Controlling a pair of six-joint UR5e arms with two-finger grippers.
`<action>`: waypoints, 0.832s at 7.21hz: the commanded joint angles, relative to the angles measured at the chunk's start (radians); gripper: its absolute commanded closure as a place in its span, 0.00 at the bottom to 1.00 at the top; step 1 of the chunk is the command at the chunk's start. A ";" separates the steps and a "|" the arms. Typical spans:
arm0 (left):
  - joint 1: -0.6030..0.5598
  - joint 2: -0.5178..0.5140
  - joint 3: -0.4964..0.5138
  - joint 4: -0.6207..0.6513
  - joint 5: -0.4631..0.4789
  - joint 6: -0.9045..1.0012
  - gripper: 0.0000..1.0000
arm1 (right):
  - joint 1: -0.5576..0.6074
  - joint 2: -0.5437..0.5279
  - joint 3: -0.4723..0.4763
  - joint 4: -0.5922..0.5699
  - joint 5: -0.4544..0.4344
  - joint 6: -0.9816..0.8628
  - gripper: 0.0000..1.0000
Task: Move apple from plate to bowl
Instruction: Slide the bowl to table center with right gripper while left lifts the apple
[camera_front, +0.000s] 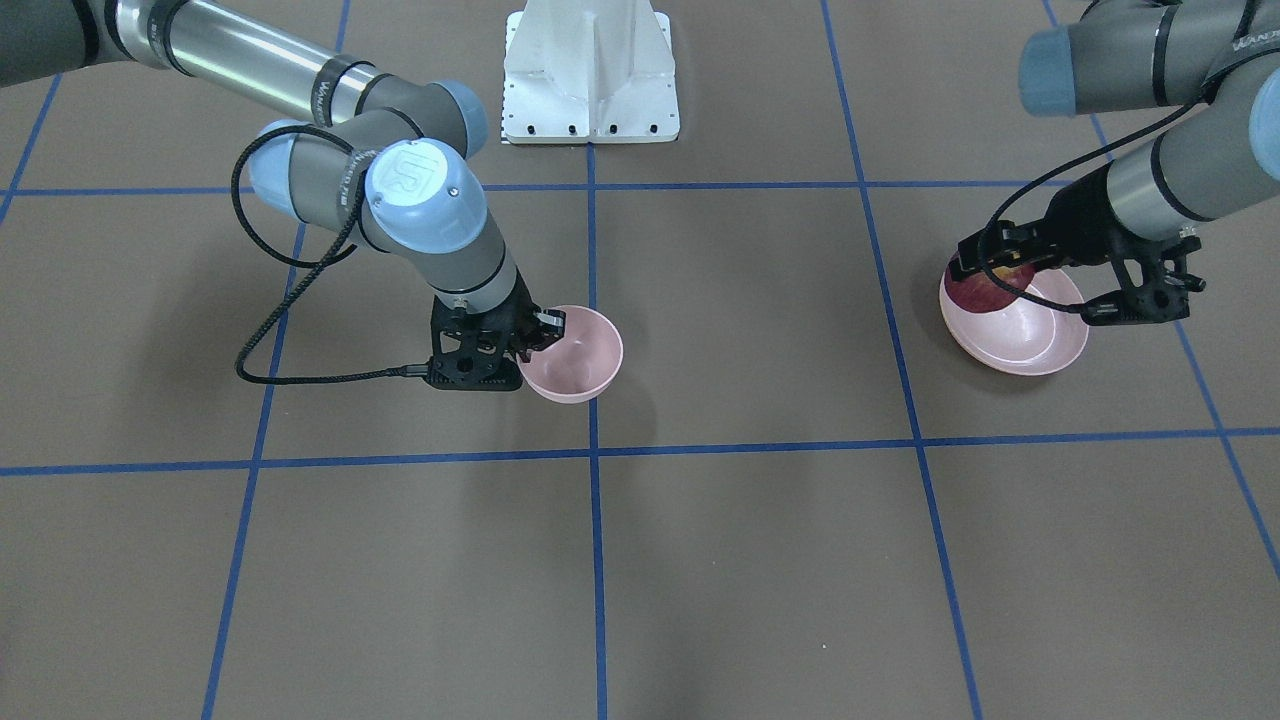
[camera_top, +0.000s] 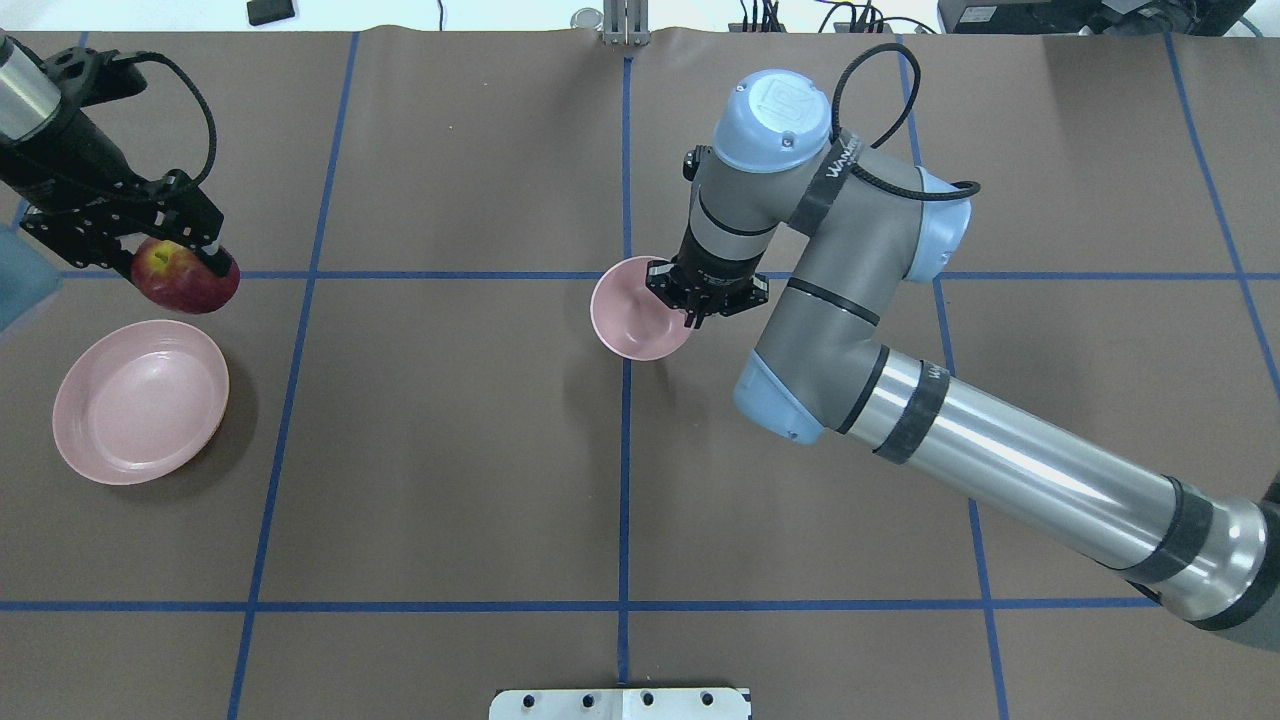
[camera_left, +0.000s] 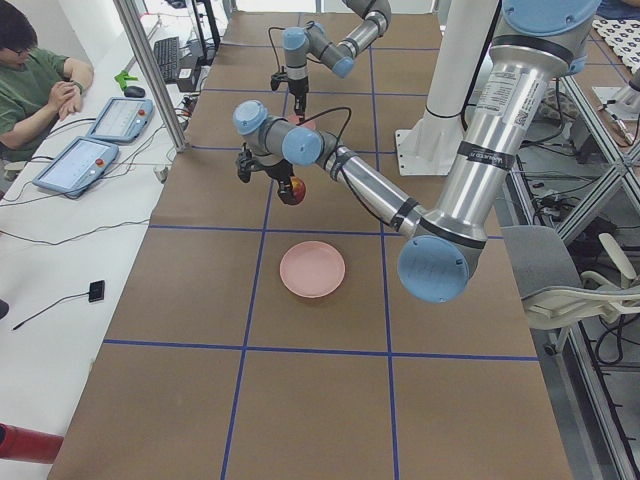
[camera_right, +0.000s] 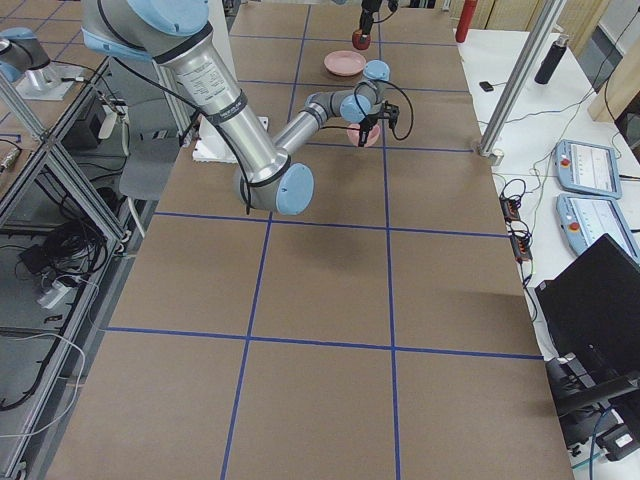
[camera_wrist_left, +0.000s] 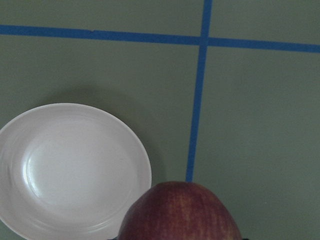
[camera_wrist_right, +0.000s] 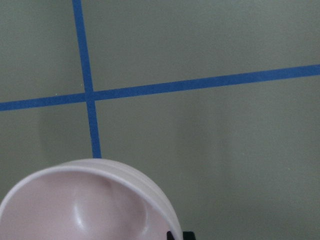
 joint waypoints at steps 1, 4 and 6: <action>-0.004 -0.041 -0.031 0.000 -0.019 -0.082 1.00 | -0.008 0.066 -0.103 0.017 -0.026 -0.003 1.00; -0.002 -0.077 -0.036 -0.003 -0.032 -0.159 1.00 | -0.018 0.064 -0.182 0.126 -0.027 0.000 1.00; -0.002 -0.077 -0.033 -0.003 -0.032 -0.159 1.00 | -0.013 0.064 -0.174 0.158 -0.011 0.002 0.01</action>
